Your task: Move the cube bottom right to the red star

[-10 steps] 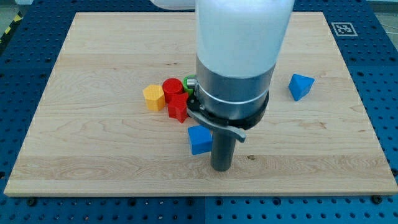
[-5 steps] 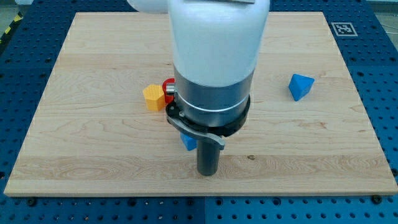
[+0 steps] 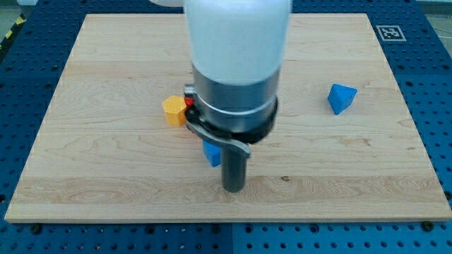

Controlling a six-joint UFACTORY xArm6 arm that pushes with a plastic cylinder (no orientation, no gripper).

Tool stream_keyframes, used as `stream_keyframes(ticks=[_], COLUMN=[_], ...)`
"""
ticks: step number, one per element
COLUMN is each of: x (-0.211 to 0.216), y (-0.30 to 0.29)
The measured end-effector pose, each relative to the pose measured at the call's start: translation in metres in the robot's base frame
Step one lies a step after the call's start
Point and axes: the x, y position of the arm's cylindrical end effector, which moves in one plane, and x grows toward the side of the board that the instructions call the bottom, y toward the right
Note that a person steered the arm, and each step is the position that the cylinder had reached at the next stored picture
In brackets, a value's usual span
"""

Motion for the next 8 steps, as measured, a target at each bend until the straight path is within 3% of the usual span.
stream_keyframes(ticks=[2, 4, 8], x=[0.002, 0.002, -0.038], y=[0.092, 0.102, 0.120])
